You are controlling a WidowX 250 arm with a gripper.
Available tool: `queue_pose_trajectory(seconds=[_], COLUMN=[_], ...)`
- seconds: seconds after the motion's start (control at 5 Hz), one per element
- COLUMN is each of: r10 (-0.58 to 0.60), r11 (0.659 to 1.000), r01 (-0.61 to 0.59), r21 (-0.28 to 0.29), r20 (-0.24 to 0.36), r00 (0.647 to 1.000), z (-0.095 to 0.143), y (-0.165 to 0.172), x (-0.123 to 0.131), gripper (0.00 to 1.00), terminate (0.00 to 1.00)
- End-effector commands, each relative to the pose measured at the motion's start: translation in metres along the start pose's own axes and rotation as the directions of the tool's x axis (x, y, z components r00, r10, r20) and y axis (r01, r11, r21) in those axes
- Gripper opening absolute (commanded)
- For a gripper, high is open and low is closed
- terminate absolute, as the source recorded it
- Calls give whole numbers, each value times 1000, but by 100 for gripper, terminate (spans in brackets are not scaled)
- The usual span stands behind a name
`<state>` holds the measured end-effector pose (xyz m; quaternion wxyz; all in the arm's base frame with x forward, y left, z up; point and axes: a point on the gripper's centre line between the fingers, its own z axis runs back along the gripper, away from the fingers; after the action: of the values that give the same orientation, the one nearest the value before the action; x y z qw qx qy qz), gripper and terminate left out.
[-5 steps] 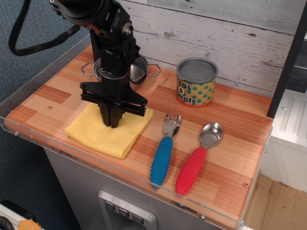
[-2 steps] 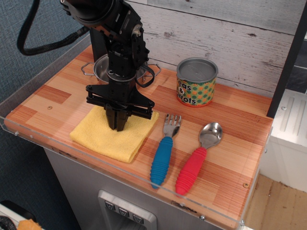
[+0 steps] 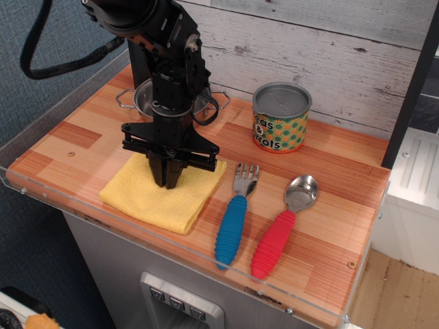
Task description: Move the yellow cloth to the left side of the blue utensil.
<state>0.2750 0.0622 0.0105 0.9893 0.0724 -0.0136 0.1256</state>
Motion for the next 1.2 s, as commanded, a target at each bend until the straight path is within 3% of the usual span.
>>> queue_pose_trajectory(seconds=[0.0,0.6,1.0], r10=[19,30,-23], r11=[1000,999,996], r01=[-19,-24,36], r21=[-2,-39,-77], r20=[83,144,162], r00=[996,989,986], z=[30,61,85], y=[10,10,-16], x=[8,14,16], gripper=[100,100,100], terminate=[0,0,0])
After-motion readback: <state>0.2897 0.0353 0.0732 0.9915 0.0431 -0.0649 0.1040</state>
